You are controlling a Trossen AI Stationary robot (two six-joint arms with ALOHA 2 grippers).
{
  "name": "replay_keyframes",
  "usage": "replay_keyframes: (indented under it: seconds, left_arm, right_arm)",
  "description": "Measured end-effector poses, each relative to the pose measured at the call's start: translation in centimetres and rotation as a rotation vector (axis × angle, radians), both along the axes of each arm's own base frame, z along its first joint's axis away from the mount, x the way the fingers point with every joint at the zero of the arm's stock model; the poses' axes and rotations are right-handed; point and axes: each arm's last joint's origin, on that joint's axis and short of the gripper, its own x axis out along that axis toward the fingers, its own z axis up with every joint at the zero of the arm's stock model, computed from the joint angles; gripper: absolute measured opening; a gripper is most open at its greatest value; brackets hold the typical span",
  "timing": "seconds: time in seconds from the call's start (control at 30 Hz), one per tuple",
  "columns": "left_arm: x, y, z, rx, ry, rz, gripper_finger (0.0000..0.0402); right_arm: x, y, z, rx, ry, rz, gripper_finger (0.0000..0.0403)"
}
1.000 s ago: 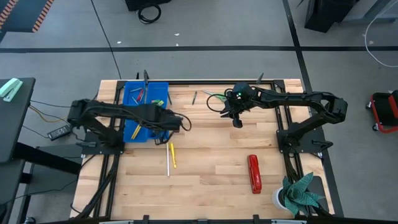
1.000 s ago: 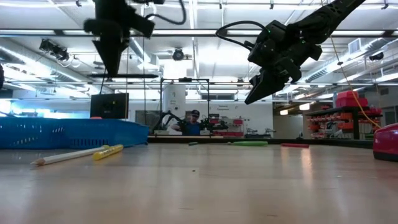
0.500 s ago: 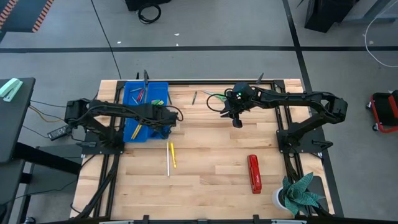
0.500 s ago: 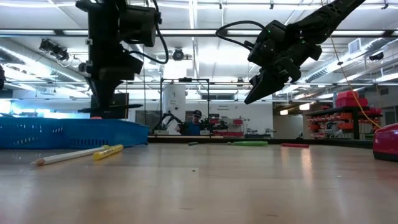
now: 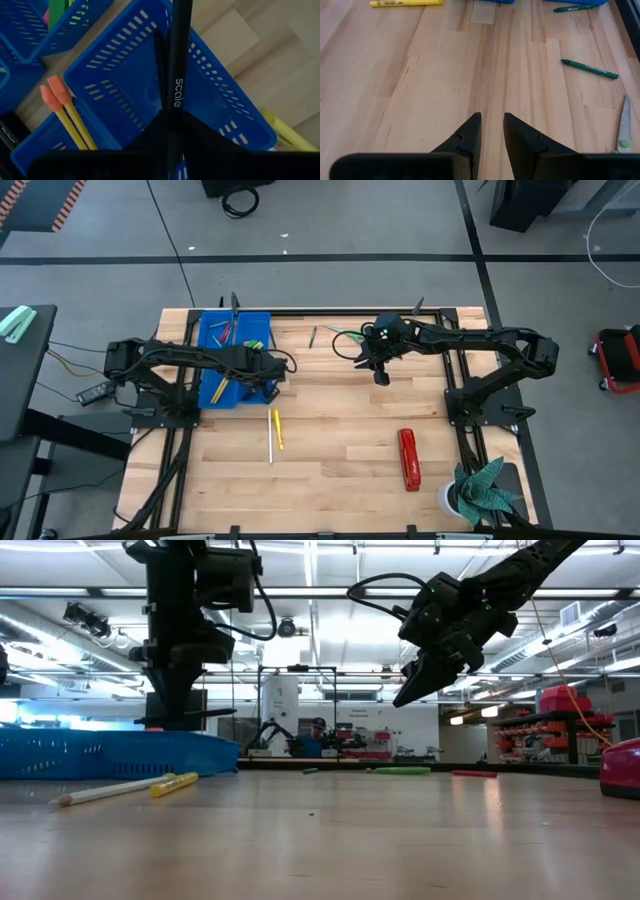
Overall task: Sort crayons/erasers/pens/pencils in bins
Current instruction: Put the black pen into the bottom right blue bin, then put the yellow pen into the bottom right blue bin
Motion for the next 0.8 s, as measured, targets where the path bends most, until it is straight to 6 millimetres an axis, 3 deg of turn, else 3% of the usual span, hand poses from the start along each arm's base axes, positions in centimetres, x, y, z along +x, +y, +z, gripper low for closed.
replay_keyframes:
  seconds: [0.4, 0.8]
  left_arm:
    - [0.5, -0.3, -1.3, -0.007, 0.062, -0.019, 0.0057]
    - [0.3, -0.7, -1.3, -0.034, 0.096, -0.065, 0.0133]
  right_arm:
    - [0.0, 0.0, 0.0, 0.000, 0.000, 0.000, 0.0088]
    - [0.0, 0.0, 0.0, 0.000, 0.000, 0.000, 0.0088]
